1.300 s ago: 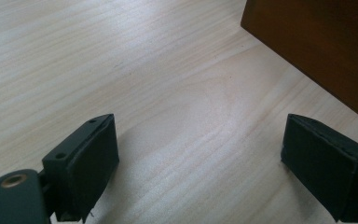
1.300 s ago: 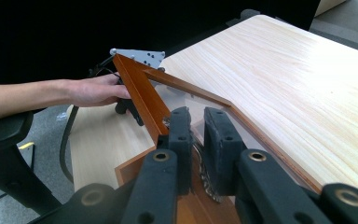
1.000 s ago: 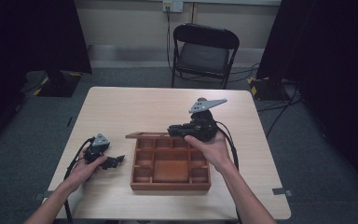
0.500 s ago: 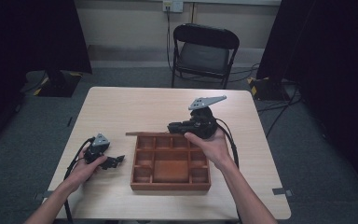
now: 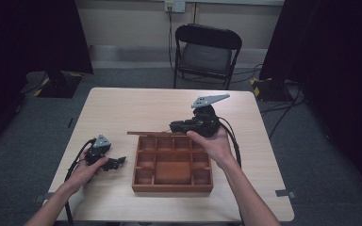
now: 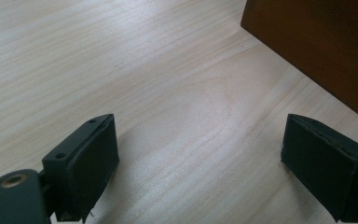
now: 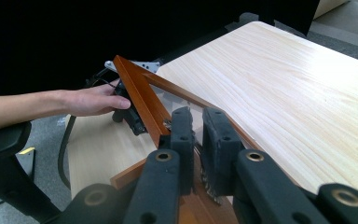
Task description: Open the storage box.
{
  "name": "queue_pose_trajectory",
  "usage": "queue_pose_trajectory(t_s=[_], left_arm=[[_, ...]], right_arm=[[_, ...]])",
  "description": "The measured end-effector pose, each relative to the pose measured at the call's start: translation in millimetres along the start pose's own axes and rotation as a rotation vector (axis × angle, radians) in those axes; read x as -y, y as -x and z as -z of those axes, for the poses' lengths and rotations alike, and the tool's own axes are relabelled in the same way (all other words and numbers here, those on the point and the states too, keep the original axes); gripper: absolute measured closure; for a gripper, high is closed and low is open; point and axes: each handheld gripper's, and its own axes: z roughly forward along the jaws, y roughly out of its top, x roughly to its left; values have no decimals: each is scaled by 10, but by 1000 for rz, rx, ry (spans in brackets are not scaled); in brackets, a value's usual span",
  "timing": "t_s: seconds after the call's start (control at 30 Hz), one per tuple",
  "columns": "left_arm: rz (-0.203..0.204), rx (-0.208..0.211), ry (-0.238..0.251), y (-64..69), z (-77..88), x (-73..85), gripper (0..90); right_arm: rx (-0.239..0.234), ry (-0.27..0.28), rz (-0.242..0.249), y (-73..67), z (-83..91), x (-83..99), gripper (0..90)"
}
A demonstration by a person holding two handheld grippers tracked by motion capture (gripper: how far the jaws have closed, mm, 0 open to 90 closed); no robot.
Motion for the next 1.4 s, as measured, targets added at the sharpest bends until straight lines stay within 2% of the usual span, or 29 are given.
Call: queue_pose_trajectory(t_s=[0.53,1.4], left_arm=[[0,-1,-1,0,0,0,103],[0,0,-1,0,1,0,103]], right_arm=[[5,0,-8,49,-5,-66,831],[0,3,-11,60,-5,-64,831]])
